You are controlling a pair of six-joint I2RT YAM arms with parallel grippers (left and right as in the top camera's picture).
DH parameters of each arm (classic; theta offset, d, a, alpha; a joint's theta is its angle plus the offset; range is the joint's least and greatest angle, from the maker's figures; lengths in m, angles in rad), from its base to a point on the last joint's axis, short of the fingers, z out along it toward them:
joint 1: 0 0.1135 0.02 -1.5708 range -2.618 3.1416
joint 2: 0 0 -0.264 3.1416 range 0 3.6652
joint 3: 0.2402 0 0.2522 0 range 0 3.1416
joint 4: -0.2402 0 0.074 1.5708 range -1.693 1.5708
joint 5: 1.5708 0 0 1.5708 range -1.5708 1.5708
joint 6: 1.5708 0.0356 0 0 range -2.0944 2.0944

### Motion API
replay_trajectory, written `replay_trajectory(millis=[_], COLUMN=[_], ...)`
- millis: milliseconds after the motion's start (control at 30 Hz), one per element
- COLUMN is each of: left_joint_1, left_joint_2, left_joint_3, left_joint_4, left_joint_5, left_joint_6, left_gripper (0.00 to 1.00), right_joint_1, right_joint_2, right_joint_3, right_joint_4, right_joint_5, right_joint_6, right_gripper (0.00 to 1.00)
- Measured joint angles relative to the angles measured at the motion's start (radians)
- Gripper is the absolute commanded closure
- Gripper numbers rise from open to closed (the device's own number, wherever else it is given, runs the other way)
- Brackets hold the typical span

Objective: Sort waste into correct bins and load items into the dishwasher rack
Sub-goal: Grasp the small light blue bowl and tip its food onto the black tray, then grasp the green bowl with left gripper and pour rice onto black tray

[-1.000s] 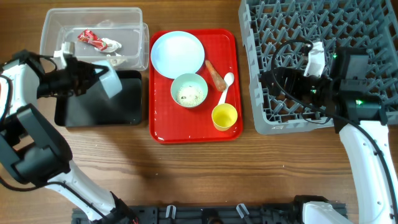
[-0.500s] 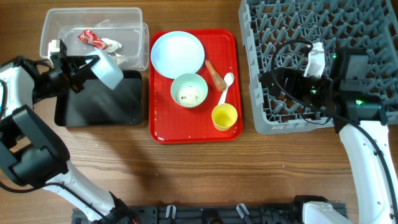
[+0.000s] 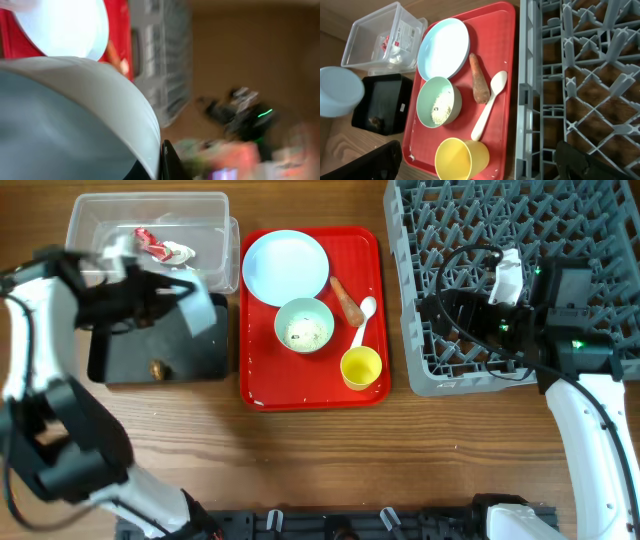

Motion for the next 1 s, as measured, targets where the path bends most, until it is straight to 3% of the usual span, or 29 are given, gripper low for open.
replay_trajectory(millis=[67,167,267,367,500,633,800,867,1000], left_joint_1=[-0.147,-0.383,-0.624,-0.791,-0.896,-0.943,-0.952,-0.952,-0.952], left_joint_2=[-0.113,-0.132,-0.121,-0.117,-0.115,-0.115,-0.115,-0.115,-0.109], left_joint_3=[0.005,0.008,-0.047,-0.156,-0.267,-0.285,-0.285,-0.281,-0.234], left_joint_4=[0.011,0.023,0.05,0.103,0.229,0.339,0.339,0.352,0.546], left_joint_5=[-0.198,-0.539,-0.862,-1.038,-1.128,-1.157,-1.157,-1.158,-1.179], left_joint_6=[0.006,-0.074,-0.27,-0.472,-0.605,-0.648,-0.663,-0.636,-0.438], left_gripper=[0.96,0.96,0.96,0.96,0.93,0.61,0.41,0.34,0.34], right_joint_1=[0.0,0.0,0.0,0.0,0.0,0.0,0.0,0.0,0.0], right_joint_2=[0.0,0.0,0.0,0.0,0.0,0.0,0.0,0.0,0.0], right_joint_3=[0.0,0.0,0.0,0.0,0.0,0.0,0.0,0.0,0.0], right_joint_4=[0.0,0.0,0.0,0.0,0.004,0.003,0.003,0.004,0.004], right_joint_5=[0.0,0.0,0.0,0.0,0.0,0.0,0.0,0.0,0.0], right_joint_6=[0.0,0.0,0.0,0.0,0.0,0.0,0.0,0.0,0.0], right_gripper=[0.0,0.0,0.0,0.0,0.0,0.0,0.0,0.0,0.0])
